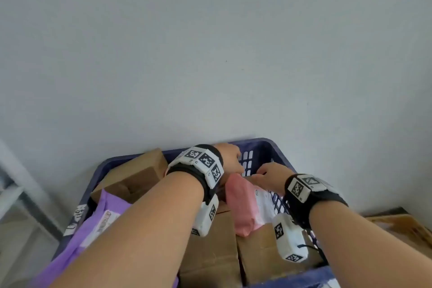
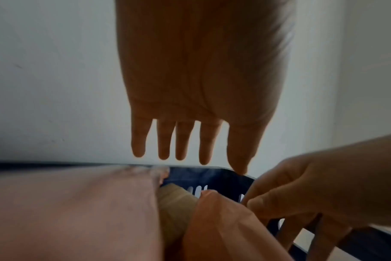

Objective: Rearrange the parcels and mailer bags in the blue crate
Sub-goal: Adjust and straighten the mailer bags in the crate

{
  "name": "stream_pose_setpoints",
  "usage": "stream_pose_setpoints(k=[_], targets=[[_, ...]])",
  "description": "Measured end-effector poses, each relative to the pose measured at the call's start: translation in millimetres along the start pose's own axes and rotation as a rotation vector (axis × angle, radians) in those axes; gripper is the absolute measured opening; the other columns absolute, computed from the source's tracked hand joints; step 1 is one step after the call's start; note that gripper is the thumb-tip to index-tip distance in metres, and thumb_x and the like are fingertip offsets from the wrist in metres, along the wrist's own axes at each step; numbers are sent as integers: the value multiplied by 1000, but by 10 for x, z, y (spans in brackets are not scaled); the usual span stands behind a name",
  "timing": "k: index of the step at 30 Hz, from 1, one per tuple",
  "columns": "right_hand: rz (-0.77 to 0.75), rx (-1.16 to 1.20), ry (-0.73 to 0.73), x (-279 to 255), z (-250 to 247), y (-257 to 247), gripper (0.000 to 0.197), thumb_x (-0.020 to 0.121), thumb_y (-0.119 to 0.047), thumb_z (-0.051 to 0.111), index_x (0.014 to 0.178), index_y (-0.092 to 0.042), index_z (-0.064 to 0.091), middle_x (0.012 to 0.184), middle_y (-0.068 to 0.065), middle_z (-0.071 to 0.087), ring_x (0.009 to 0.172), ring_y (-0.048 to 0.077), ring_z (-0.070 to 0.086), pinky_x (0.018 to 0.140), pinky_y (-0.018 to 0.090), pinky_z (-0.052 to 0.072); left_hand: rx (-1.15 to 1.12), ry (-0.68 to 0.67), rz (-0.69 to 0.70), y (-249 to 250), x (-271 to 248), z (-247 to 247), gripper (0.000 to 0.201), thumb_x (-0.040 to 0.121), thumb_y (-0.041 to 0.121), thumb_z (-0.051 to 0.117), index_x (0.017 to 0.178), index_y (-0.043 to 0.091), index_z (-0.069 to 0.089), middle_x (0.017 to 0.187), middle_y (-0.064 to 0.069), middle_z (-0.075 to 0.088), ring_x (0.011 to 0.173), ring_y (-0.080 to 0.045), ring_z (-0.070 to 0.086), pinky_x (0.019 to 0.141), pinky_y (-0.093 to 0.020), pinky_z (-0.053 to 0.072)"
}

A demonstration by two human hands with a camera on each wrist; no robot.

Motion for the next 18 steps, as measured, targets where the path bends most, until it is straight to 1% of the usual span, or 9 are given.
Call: stream_pose_setpoints(k=[2, 4, 5, 6, 8, 11, 13, 15, 18], targets=[[47, 18, -82, 93, 111, 60, 44, 92, -54, 47, 69, -16, 56, 63, -4, 49, 65, 15, 51, 53, 23, 34, 32, -87, -13, -21, 95, 66, 54, 88, 41, 59, 136, 16, 52, 133, -3, 58, 119, -22, 56, 101, -35, 47], [95, -36, -177, 121, 186, 143, 48, 98, -50, 38, 109, -12, 63, 96, 4, 63, 95, 21, 59, 70, 25, 44, 79, -148, -19, -40, 133, 131, 66, 87, 46, 60, 145, 21, 42, 143, -2, 49, 129, -22, 49, 104, -33, 43], [136, -40, -212, 100, 197, 167, 55, 100, -49, 33, 130, -8, 55, 122, 10, 60, 112, 24, 57, 86, 27, 46, 108, -176, -9, -31, 159, 152, 69, 87, 48, 60, 147, 23, 39, 147, -1, 45, 133, -22, 45, 106, -32, 40], [176, -24, -250, 93, 218, 193, 61, 101, -49, 30, 141, -5, 43, 140, 13, 50, 125, 27, 52, 100, 29, 41, 124, -195, 2, -28, 166, 158, 70, 87, 49, 60, 148, 24, 37, 149, 0, 43, 135, -21, 42, 109, -32, 38], [204, 31, -303, 98, 242, 201, 66, 102, -49, 25, 148, -3, 30, 153, 16, 34, 135, 30, 42, 111, 35, 33, 132, -251, 16, -40, 186, 156, 68, 87, 49, 61, 147, 24, 41, 148, 2, 44, 134, -19, 43, 109, -32, 38], [228, 151, -344, 89, 267, 179, 68, 100, -53, 26, 149, -7, 30, 153, 17, 34, 138, 32, 38, 114, 39, 30, 85, -277, 39, -19, 189, 149, 50, 86, 45, 65, 131, 24, 58, 129, 6, 58, 117, -13, 53, 93, -26, 42], [241, 203, -371, 73, 271, 171, 69, 100, -55, 26, 150, -8, 30, 154, 16, 33, 139, 32, 37, 114, 38, 30, 75, -262, 47, 6, 171, 146, 39, 86, 42, 66, 121, 24, 65, 111, 11, 59, 105, -8, 53, 86, -23, 37], [265, 233, -368, 63, 246, 181, 68, 100, -55, 28, 150, -9, 30, 153, 16, 34, 138, 31, 38, 111, 38, 32, 69, -263, 40, -5, 191, 153, 31, 85, 38, 68, 115, 27, 67, 109, 15, 59, 105, -6, 53, 92, -24, 36], [341, 384, -344, 56, 187, 240, 61, 99, -52, 39, 144, -10, 38, 141, 14, 47, 127, 31, 48, 87, 36, 41, 28, -279, 2, -43, 188, 167, 26, 86, 20, 62, 109, 31, 69, 124, 13, 61, 120, -9, 53, 104, -28, 38]])
Point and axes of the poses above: each hand's wrist, its own x-axis towards the middle knuckle, its own z-axis out of the palm, y = z × x, the point moved 3 cm from there along x, towards the middle knuckle
